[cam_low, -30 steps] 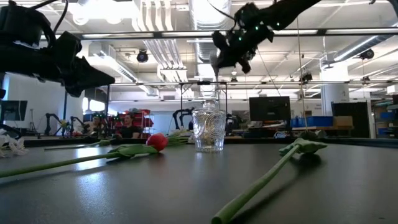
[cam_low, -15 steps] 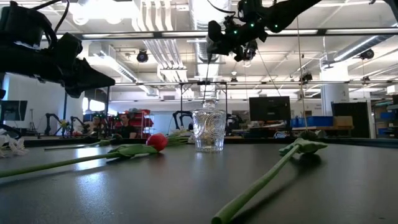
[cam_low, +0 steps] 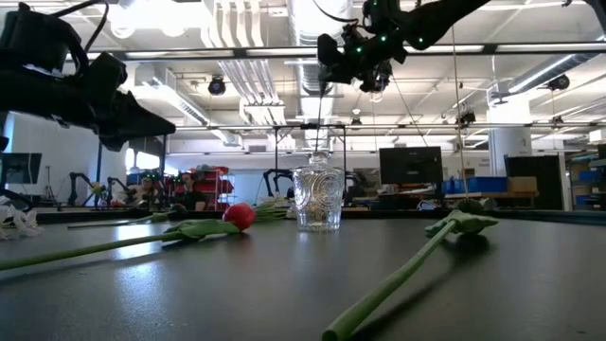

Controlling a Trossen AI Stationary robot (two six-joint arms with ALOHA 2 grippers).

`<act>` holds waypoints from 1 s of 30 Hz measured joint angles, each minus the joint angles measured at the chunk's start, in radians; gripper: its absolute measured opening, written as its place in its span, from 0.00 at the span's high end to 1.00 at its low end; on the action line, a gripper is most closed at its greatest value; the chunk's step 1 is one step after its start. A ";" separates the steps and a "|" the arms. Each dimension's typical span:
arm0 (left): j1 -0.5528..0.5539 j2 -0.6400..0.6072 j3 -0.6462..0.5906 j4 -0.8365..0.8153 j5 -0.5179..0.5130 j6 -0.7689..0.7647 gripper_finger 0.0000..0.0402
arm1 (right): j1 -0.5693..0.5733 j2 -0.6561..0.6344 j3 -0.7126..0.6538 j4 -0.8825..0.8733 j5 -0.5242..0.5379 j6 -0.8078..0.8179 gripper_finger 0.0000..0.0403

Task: Sort flowers into vase by color
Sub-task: Put the top white tulip into the yellow vase

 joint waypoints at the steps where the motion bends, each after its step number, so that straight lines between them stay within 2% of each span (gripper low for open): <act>1: 0.000 0.001 0.000 0.000 0.000 0.000 1.00 | 0.000 0.009 0.000 0.000 0.000 0.000 0.97; 10: 0.001 0.004 0.000 0.009 -0.008 -0.125 1.00 | 0.006 0.088 -0.001 0.032 0.000 0.012 0.97; 16: 0.001 0.018 0.000 0.035 -0.051 -0.123 1.00 | 0.009 0.129 -0.003 0.039 0.000 0.024 0.97; 23: 0.001 0.035 0.000 0.044 -0.053 -0.121 1.00 | 0.013 0.141 -0.003 0.038 0.000 0.011 0.97; 26: 0.001 0.045 0.000 0.044 -0.053 -0.121 1.00 | 0.013 0.140 -0.003 0.031 0.000 -0.004 0.92; 30: 0.001 0.057 0.000 0.044 -0.053 -0.120 1.00 | 0.016 0.133 -0.003 0.018 0.001 -0.004 0.81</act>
